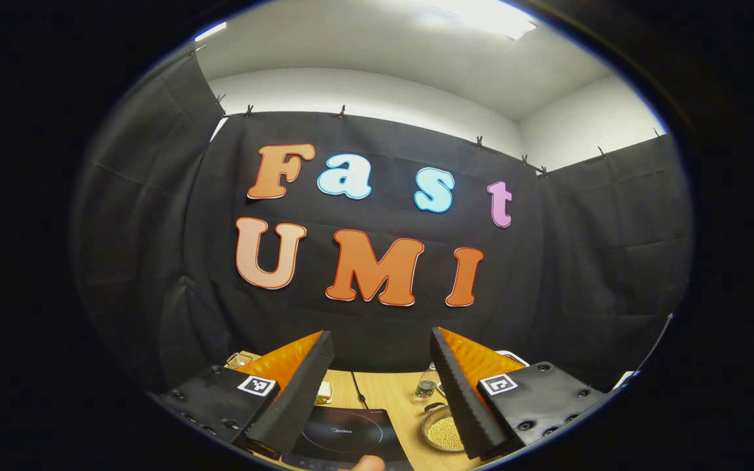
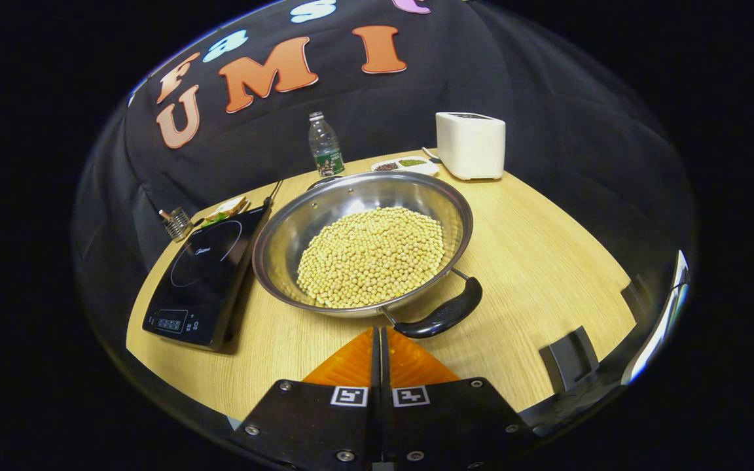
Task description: First push the handle of the pot to place it horizontally, then grasp the pot with both hands and set it on the induction cooktop.
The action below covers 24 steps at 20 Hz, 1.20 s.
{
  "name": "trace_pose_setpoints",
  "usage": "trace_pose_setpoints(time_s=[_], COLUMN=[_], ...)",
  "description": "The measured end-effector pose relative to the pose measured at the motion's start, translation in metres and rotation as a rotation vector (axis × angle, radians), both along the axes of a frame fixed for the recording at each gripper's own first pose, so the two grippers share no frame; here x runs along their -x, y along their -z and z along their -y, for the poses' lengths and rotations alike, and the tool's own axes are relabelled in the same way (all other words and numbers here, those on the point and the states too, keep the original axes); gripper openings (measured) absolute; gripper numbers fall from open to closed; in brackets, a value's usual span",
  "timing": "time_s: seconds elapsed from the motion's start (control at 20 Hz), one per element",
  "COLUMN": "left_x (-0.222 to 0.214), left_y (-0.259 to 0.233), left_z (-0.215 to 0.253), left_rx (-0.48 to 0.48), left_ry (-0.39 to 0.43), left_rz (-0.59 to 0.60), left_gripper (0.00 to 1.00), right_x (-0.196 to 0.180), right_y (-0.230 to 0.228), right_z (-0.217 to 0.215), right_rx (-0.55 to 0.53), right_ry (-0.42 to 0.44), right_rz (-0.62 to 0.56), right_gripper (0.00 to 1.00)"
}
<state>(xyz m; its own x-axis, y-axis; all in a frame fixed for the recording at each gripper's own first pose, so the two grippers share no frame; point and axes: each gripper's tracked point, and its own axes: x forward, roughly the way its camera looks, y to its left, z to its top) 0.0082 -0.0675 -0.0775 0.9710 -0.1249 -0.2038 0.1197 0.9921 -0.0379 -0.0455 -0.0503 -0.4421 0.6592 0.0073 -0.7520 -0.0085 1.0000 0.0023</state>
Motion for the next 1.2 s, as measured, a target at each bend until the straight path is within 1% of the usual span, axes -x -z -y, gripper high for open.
trace_pose_setpoints(time_s=[0.1, 0.2, 0.35, 0.5, 0.55, 0.75, 1.2], left_x=[-0.003, -0.004, -0.009, -0.015, -0.016, -0.024, -0.041], left_y=[0.003, 0.007, 0.009, 0.013, 0.016, 0.025, 0.038], left_z=[0.002, 0.004, 0.007, 0.012, 0.013, 0.019, 0.031], left_rx=[-0.008, -0.01, -0.011, -0.006, -0.007, -0.014, -0.033], left_ry=[0.003, 0.008, 0.009, 0.015, 0.018, 0.028, 0.039], left_rz=[-0.008, -0.012, -0.011, -0.014, -0.019, -0.033, -0.037], left_gripper=[0.98, 0.98, 0.98, 0.96, 0.98, 0.98, 0.97], right_x=[-0.004, -0.01, -0.015, -0.026, -0.029, -0.044, -0.083], right_y=[0.001, 0.008, 0.011, 0.011, 0.011, 0.012, 0.013], right_z=[0.014, 0.034, 0.038, 0.05, 0.053, 0.067, 0.093], right_rx=[0.021, 0.061, -0.018, -0.001, -0.001, -0.012, -0.032], right_ry=[0.02, 0.063, 0.105, 0.13, 0.142, 0.183, 0.248], right_rz=[-0.002, -0.007, -0.03, -0.026, -0.026, -0.028, -0.029], right_gripper=[0.0, 0.0, 0.0, 0.0, 0.0, 0.0, 0.0])
